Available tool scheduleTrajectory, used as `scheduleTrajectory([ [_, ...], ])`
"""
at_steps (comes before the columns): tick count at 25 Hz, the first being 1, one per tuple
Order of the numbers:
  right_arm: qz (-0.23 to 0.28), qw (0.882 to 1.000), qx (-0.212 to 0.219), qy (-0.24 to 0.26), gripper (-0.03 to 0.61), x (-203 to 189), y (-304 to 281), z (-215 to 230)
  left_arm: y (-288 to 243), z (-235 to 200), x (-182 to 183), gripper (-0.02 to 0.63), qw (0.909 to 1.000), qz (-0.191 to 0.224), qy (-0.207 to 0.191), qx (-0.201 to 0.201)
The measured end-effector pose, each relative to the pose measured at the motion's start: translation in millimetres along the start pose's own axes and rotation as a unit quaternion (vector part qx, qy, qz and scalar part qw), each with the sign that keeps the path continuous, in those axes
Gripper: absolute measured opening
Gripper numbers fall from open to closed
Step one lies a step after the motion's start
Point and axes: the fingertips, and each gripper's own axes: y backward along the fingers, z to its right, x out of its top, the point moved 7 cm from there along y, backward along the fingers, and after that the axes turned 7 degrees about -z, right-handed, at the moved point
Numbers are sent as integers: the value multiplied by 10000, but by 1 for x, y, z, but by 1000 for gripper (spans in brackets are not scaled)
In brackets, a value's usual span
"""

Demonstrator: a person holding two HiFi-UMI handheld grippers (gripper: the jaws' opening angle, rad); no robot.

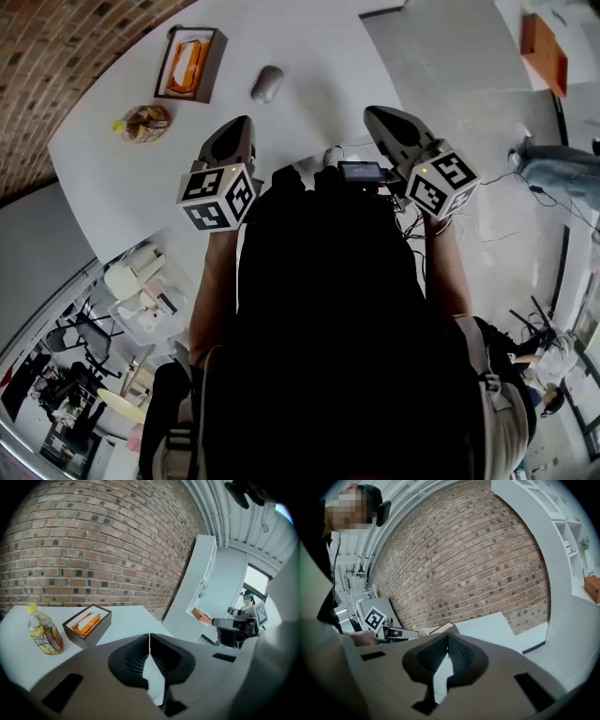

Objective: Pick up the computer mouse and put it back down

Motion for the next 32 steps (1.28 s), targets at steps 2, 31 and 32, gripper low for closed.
scheduleTrajectory([
  [2, -39, 9999, 98, 55, 17, 1, -5, 0, 6, 1, 0, 17, 10000, 72, 61, 13],
  [31, -114, 9956, 678, 630, 15, 17, -20, -12, 27, 33, 0, 15, 9980, 530, -43, -350],
  [32, -113, 9957, 682, 621, 16, 17, -20, -12, 27, 34, 0, 15, 9980, 523, -49, -359],
])
